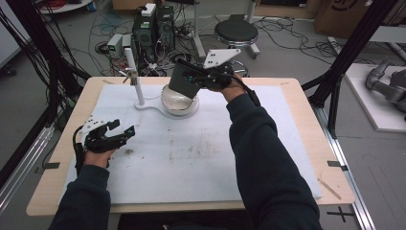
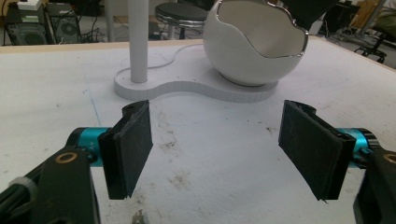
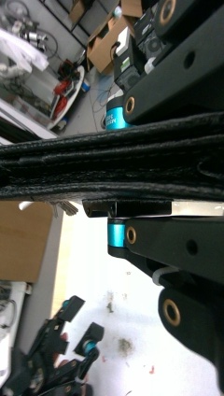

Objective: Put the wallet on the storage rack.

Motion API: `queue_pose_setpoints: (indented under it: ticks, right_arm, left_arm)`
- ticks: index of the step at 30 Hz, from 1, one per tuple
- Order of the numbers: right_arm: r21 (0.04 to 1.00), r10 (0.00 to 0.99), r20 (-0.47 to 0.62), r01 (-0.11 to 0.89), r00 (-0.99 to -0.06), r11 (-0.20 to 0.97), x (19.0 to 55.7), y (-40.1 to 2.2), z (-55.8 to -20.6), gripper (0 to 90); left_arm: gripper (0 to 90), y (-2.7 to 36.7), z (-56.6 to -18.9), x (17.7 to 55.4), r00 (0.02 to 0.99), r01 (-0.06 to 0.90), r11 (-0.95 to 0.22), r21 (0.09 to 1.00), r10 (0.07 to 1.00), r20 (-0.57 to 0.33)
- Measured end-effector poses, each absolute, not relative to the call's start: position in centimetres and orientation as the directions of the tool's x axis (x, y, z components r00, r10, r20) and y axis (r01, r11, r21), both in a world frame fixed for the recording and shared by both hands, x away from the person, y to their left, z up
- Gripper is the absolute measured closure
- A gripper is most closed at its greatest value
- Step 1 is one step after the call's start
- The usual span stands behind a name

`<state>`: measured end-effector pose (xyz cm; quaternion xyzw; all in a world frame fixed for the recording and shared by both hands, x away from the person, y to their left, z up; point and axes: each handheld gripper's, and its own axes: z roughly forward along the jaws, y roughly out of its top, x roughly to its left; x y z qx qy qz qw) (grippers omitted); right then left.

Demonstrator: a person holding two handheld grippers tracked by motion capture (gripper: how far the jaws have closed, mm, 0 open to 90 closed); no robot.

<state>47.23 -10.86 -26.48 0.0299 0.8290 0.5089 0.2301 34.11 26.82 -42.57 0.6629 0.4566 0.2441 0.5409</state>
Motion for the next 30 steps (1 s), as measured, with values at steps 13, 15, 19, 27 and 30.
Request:
queue_pose_setpoints:
  ticks: [13,15,19,27,30]
  right_arm:
    - [0.769,0.241,-0.417,-0.199,-0.876,0.607,49.9,-8.8,-29.7,74.6]
    - [0.755,0.237,-0.430,-0.203,-0.871,0.623,50.2,-8.5,-30.4,74.6]
    - [0.720,0.217,-0.440,-0.199,-0.871,0.665,50.6,-7.7,-31.7,74.5]
    - [0.761,0.217,-0.342,-0.134,-0.914,0.635,49.5,-6.7,-33.3,60.4]
    - [0.783,0.258,-0.257,-0.044,-0.931,0.621,49.1,-6.7,-33.9,47.7]
  left_arm:
    - [25.7,27.0,-42.7,34.2,0.466,0.347,0.006,0.938,0.867,-0.178]
    - [25.7,26.9,-42.7,34.2,0.467,0.349,0.005,0.937,0.866,-0.179]
    - [25.7,26.9,-42.7,34.1,0.470,0.353,0.006,0.936,0.864,-0.183]
    - [25.7,26.9,-42.6,34.1,0.475,0.353,0.000,0.936,0.862,-0.179]
    - [25.7,26.9,-42.6,34.1,0.474,0.353,0.000,0.936,0.862,-0.179]
